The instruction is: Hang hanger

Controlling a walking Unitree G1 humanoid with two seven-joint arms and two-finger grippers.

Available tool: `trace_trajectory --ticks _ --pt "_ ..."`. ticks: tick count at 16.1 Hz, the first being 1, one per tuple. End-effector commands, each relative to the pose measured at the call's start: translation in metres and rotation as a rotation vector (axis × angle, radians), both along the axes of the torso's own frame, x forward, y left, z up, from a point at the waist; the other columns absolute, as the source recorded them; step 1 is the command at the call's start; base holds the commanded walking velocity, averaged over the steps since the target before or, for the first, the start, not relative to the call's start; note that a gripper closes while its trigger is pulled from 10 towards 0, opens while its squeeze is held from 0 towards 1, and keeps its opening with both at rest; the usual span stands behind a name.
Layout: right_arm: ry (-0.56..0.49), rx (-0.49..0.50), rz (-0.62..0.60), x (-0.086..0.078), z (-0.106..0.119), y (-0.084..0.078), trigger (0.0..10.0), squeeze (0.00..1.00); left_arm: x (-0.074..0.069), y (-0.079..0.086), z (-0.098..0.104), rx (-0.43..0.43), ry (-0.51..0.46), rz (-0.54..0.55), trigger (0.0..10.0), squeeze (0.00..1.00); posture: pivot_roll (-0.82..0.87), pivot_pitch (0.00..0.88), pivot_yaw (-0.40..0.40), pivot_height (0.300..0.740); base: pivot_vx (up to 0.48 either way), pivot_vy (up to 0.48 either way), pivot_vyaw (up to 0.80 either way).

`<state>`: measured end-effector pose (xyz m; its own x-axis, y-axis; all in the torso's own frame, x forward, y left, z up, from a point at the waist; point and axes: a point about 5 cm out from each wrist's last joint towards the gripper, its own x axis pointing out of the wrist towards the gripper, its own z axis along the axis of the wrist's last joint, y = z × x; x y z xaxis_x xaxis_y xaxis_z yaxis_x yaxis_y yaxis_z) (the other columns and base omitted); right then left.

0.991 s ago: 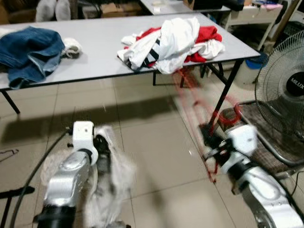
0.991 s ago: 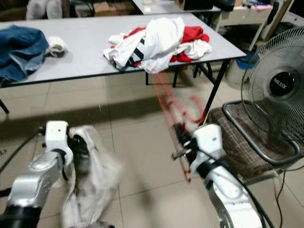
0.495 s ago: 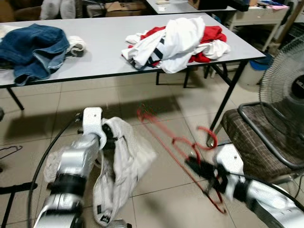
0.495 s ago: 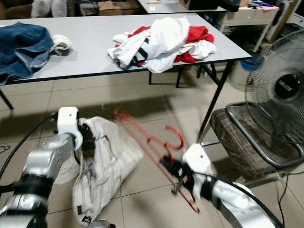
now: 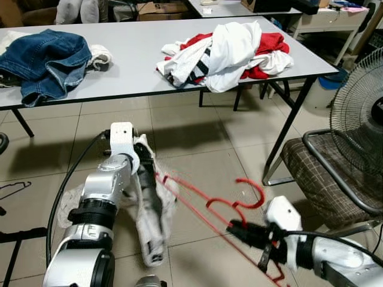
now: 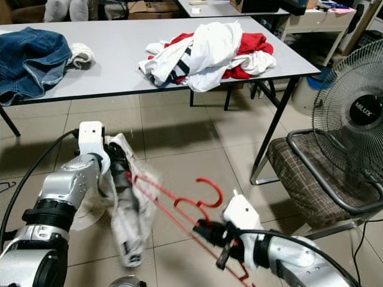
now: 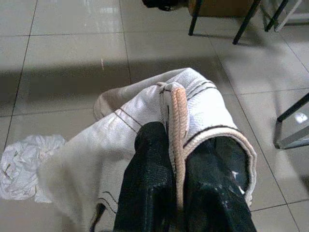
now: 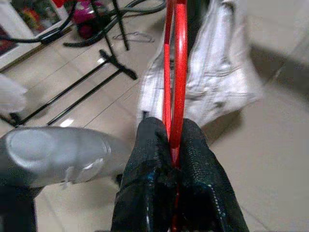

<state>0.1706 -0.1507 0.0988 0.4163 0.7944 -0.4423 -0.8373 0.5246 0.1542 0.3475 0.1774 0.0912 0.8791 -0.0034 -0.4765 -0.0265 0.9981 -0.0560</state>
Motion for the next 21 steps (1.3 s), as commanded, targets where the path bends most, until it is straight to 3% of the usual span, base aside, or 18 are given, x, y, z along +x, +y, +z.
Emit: trace_trajectory --ticks 1,6,8,10,11,13,16,18,21 --pt "0.017 -0.041 0.002 0.003 -0.005 -0.001 10.0 0.00 0.011 -0.007 0.023 -0.013 -0.090 -0.017 0.0 0.00 0.00 0.000 0.019 0.740 0.000 0.000 0.00" --pt "0.056 -0.101 -0.154 0.025 -0.020 -0.003 10.0 0.00 0.011 -0.025 0.047 -0.041 -0.152 -0.091 0.0 0.00 0.01 0.000 0.006 0.740 0.000 0.000 0.00" --pt "0.085 -0.126 -0.210 0.027 -0.028 -0.007 10.0 0.00 0.011 -0.031 0.052 -0.042 -0.166 -0.113 0.5 0.00 0.01 0.000 0.003 0.740 0.000 0.000 0.00" --pt "0.110 -0.076 -0.269 0.029 -0.030 -0.006 10.0 0.00 0.011 -0.033 0.054 -0.039 -0.166 -0.120 0.6 0.00 0.01 0.000 0.009 0.740 0.000 0.000 0.00" --pt "0.107 -0.069 -0.271 0.029 -0.030 -0.005 10.0 0.00 0.011 -0.034 0.054 -0.038 -0.164 -0.125 0.6 0.00 0.01 0.000 0.010 0.740 0.000 0.000 0.00" --pt "0.068 0.045 -0.161 0.025 -0.016 0.012 10.0 0.00 0.010 -0.039 0.050 -0.005 -0.147 -0.146 1.0 0.00 0.01 0.000 0.014 0.740 0.000 0.000 0.00" --pt "0.075 0.083 -0.088 0.020 -0.011 0.018 10.0 0.00 0.014 -0.039 0.046 0.014 -0.146 -0.127 0.0 0.00 0.01 0.000 0.017 0.740 0.000 0.000 0.00" --pt "0.077 0.071 -0.084 0.022 -0.012 0.018 10.0 0.00 0.015 -0.041 0.046 0.015 -0.149 -0.133 0.0 0.00 0.01 0.000 0.011 0.740 0.000 0.000 0.00" --pt "0.106 0.023 -0.170 0.046 -0.025 0.019 10.0 0.00 0.011 -0.056 0.053 -0.033 -0.168 -0.180 0.0 0.00 0.00 0.000 0.013 0.740 0.000 0.000 0.00"
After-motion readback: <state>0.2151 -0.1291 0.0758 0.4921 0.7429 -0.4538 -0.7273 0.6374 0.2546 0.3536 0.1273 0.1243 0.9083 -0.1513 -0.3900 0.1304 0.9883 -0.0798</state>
